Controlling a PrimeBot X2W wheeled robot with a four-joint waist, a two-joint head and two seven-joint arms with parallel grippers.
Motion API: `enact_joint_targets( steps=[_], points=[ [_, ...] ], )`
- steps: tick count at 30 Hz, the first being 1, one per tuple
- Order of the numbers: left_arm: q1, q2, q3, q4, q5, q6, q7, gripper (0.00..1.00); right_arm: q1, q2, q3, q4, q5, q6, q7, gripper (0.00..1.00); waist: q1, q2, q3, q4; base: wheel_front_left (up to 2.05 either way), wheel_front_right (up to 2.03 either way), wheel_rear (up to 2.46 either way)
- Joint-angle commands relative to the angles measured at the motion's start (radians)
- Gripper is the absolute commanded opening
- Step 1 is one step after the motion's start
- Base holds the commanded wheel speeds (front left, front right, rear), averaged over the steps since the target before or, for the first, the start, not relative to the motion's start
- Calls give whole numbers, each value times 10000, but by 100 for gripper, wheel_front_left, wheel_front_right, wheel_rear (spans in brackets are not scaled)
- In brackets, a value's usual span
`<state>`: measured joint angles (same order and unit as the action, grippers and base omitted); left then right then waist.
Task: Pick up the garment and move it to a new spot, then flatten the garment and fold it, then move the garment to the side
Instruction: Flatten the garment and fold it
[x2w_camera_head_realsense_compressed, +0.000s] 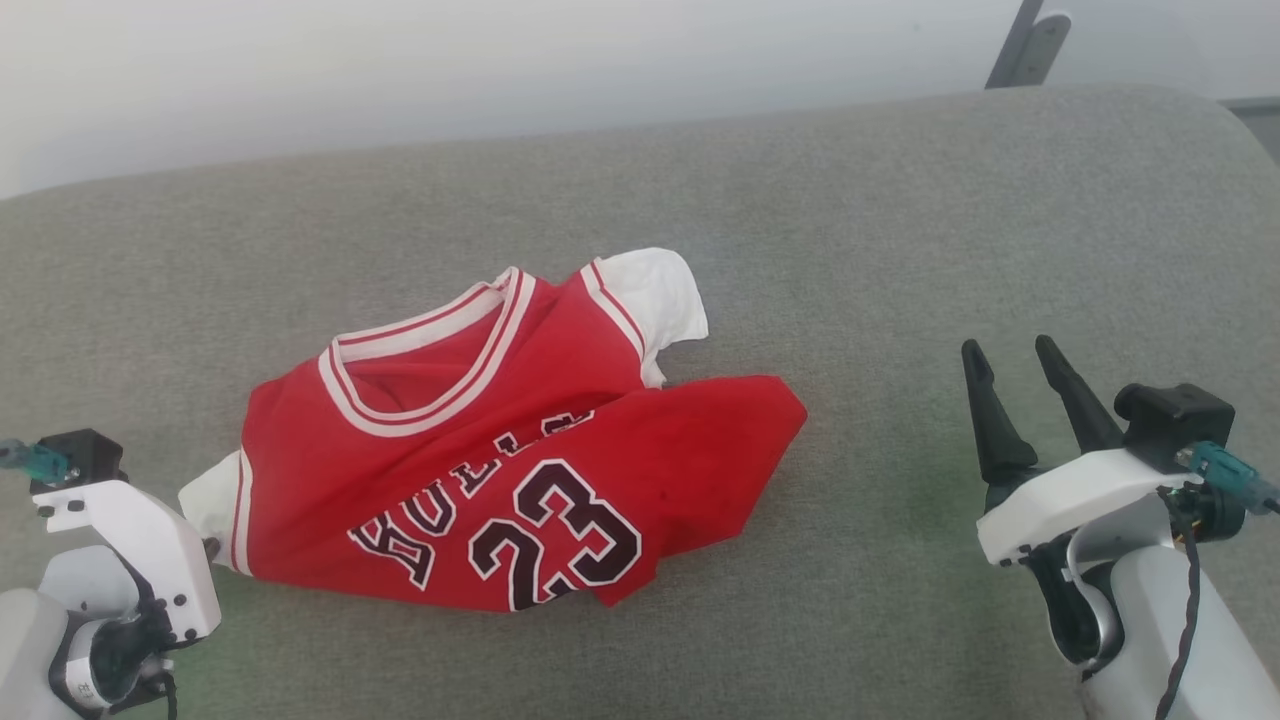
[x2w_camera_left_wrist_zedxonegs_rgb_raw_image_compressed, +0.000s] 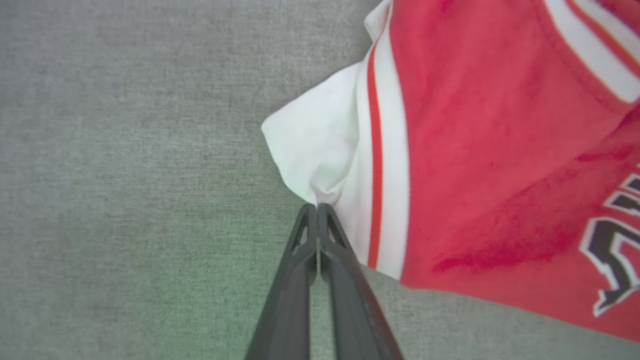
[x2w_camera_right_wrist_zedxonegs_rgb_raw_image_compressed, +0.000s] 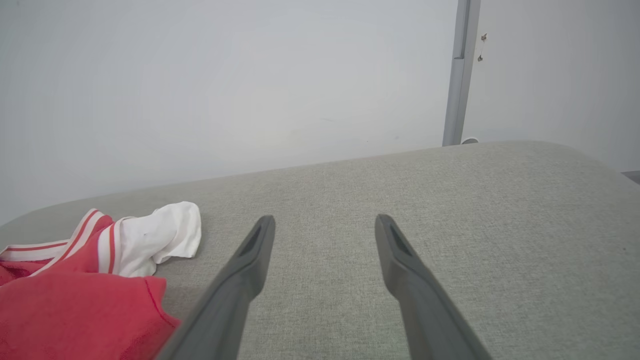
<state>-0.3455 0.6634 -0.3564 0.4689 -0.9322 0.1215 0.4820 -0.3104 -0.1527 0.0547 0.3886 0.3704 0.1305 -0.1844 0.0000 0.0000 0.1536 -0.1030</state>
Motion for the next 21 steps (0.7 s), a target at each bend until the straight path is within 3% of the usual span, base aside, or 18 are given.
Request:
enact_joint_targets(
  steps=[1, 2, 3, 4, 13, 16, 21],
  points=[
    [142, -19, 16, 134, -72, -31, -33, 37, 139, -13, -4, -71, -41, 5, 67, 100, 0, 0, -58, 50, 0, 0, 0],
    [107, -71, 40, 166, -129, -92, -98, 46, 163, -17, 7, -87, -42, 5, 73, 100, 0, 0, -90, 78, 0, 0, 0],
    [55, -101, 71, 200, -152, -131, -145, 79, 183, -25, 4, -111, -39, 5, 114, 100, 0, 0, -122, 114, 0, 0, 0],
    [4, -103, 105, 229, -178, -160, -195, 100, 187, -42, 13, -135, -40, 5, 169, 100, 0, 0, -153, 147, 0, 0, 0],
    [-242, -46, 474, -387, -72, -485, -1326, 100, 312, -203, 7, -267, 3, 5, 379, 100, 0, 0, -481, 623, 0, 0, 0],
    [24, 16, 583, -953, 231, -642, -2279, 100, 317, -236, 9, -365, -1, 5, 506, 100, 0, 0, -611, 884, 0, 0, 0],
    [464, -58, 805, -1571, 610, -547, -3725, 100, 165, -320, 56, -465, -27, 5, 694, 100, 0, 0, -708, 1287, 0, 0, 0]
  ],
)
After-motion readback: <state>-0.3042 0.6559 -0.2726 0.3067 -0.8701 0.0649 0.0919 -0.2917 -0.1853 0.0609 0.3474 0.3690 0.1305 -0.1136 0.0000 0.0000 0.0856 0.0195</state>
